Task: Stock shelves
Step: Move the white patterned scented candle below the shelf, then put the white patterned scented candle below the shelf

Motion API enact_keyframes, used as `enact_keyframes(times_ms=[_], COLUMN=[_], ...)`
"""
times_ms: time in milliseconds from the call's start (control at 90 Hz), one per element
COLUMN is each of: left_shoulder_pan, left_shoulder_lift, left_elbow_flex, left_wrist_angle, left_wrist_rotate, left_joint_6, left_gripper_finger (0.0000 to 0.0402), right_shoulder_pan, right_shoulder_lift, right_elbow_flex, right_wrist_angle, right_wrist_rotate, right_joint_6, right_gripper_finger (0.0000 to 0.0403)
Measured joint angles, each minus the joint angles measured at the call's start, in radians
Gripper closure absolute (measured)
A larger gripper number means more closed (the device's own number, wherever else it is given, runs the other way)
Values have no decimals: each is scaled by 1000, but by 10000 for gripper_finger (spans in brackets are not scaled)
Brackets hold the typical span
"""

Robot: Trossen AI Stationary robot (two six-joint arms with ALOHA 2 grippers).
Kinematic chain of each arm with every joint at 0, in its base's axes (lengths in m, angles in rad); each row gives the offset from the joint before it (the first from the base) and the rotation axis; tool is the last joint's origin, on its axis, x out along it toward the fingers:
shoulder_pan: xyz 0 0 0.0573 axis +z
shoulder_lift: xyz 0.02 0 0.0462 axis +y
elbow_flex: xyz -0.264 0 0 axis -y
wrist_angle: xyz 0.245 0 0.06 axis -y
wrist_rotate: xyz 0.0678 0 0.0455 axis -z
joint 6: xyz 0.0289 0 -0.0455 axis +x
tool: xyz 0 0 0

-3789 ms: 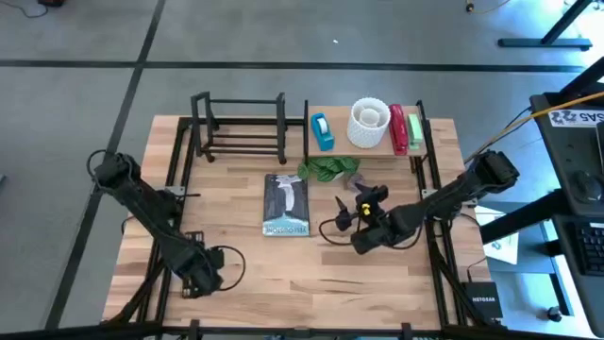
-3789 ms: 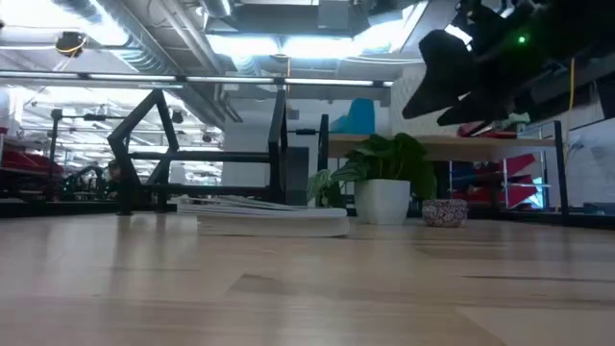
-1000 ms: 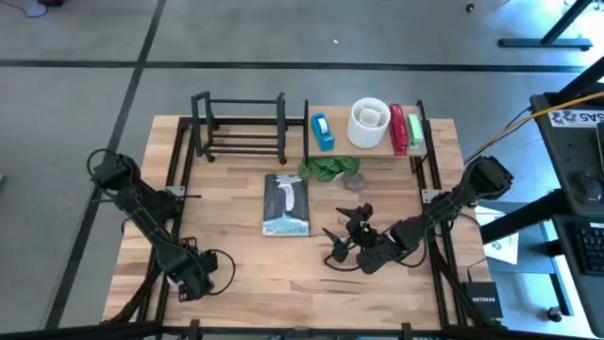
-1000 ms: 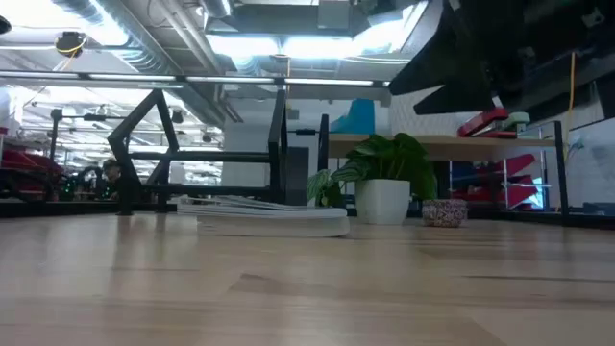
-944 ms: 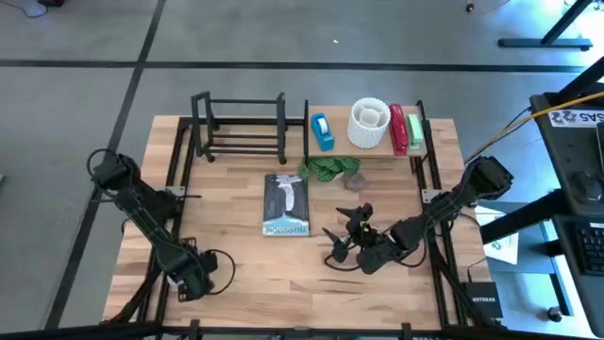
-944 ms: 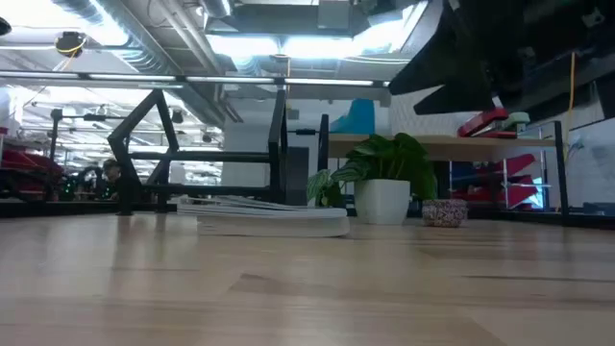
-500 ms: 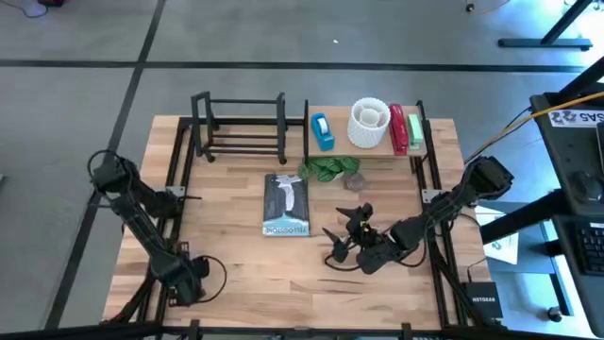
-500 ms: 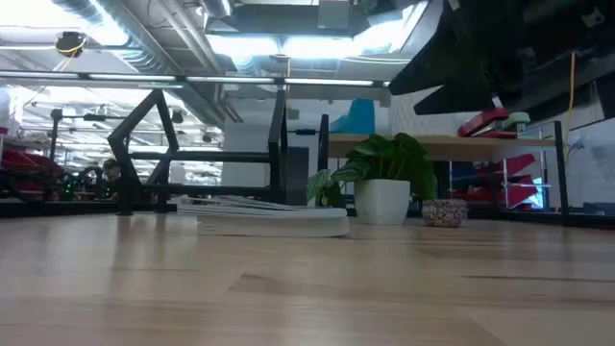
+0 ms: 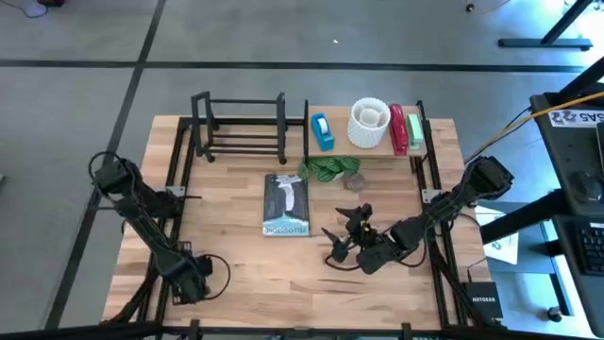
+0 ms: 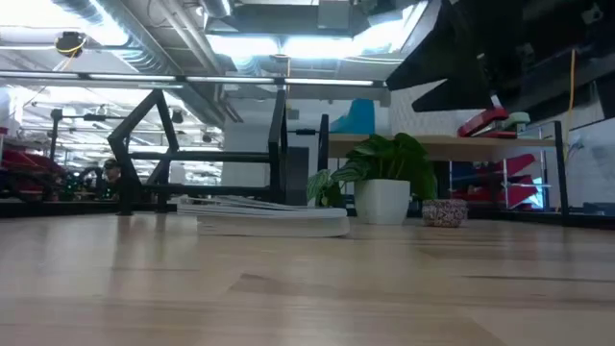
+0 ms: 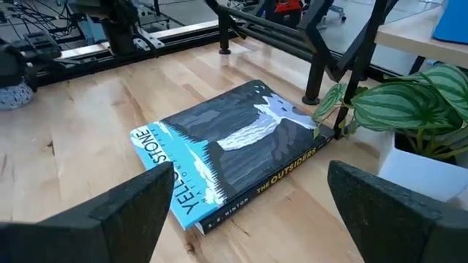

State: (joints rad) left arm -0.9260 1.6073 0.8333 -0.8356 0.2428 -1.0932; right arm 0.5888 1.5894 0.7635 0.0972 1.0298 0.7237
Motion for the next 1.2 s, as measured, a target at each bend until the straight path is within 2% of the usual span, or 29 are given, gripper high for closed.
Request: enact_keyframes(times_ms=[200, 400, 500, 678, 778, 900, 1056, 1200], left_shoulder_pan=[149, 324, 405, 527, 558, 559, 537, 526], left_shoulder_lift=[2, 2, 2, 38, 88, 150, 197, 204], left_elbow_flex=[83, 115, 115, 115, 115, 119, 165, 215], left_wrist_angle=[74, 359, 459, 579, 638, 682, 692, 698], left_wrist_rotate=[-211, -370, -418, -423, -379, -302, -306, -309], left_joint_6=[181, 508, 655, 786, 809, 804, 784, 848], left_gripper_finger=[127, 127, 127, 127, 118, 110, 106, 105], right_shoulder_pan=[0, 0, 0, 0, 0, 0, 0, 0], right_shoulder_lift=[0, -1, -1, -1, -1, -1, -1, -1], right_elbow_flex=[0, 0, 0, 0, 0, 0, 0, 0], right_wrist_angle=[40, 47, 36, 33, 34, 34, 34, 34], right_wrist_rotate=[-32, -153, -215, -248, -250, -258, -264, -264], right_joint_6=[-50, -55, -55, -47, -34, -24, -23, -23], right_gripper_finger=[59, 59, 59, 59, 59, 59, 59, 59])
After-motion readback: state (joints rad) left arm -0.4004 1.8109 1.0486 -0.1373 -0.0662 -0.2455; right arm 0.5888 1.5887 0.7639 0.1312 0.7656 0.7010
